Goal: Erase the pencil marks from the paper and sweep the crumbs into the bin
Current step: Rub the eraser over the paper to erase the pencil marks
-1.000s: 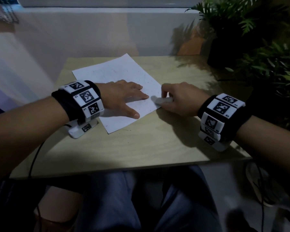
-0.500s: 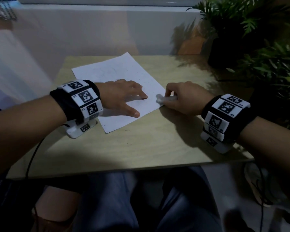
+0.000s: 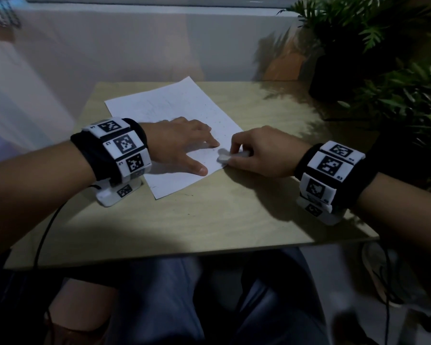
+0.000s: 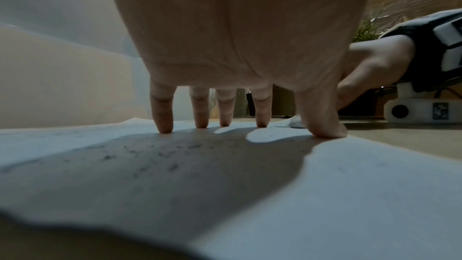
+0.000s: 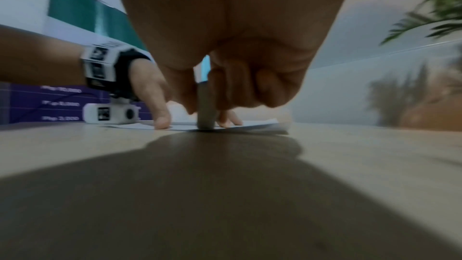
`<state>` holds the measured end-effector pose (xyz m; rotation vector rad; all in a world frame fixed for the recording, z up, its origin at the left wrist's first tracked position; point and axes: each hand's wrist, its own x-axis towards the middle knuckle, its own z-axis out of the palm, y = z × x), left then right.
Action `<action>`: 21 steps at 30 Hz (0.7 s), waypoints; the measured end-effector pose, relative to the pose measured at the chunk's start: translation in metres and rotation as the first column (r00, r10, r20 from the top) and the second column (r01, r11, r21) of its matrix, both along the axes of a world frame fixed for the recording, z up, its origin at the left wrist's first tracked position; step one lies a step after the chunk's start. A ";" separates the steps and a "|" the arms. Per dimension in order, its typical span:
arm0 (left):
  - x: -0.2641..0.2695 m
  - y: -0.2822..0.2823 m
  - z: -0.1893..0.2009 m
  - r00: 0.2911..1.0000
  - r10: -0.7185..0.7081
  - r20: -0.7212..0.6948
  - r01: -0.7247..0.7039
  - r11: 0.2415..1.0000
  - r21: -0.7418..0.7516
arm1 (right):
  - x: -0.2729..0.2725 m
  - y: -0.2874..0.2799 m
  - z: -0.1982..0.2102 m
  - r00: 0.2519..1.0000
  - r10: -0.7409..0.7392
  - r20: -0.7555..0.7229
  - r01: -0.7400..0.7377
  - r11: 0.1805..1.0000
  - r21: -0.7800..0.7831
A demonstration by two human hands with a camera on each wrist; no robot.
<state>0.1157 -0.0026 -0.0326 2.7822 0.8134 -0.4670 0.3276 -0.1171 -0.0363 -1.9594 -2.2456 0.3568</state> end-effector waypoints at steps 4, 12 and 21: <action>0.001 -0.002 0.000 1.000 0.002 -0.008 -0.002 1.000 0.010 | 0.003 0.009 0.003 0.997 -0.076 -0.013 0.076 0.997 0.027; 0.000 0.000 0.000 1.000 -0.007 -0.006 0.007 1.000 0.006 | -0.008 0.009 0.004 0.999 0.038 -0.004 -0.038 0.999 -0.001; 0.000 -0.002 0.002 1.000 -0.005 0.021 0.005 1.000 -0.016 | -0.007 -0.002 0.007 0.999 0.047 -0.026 -0.048 0.998 -0.045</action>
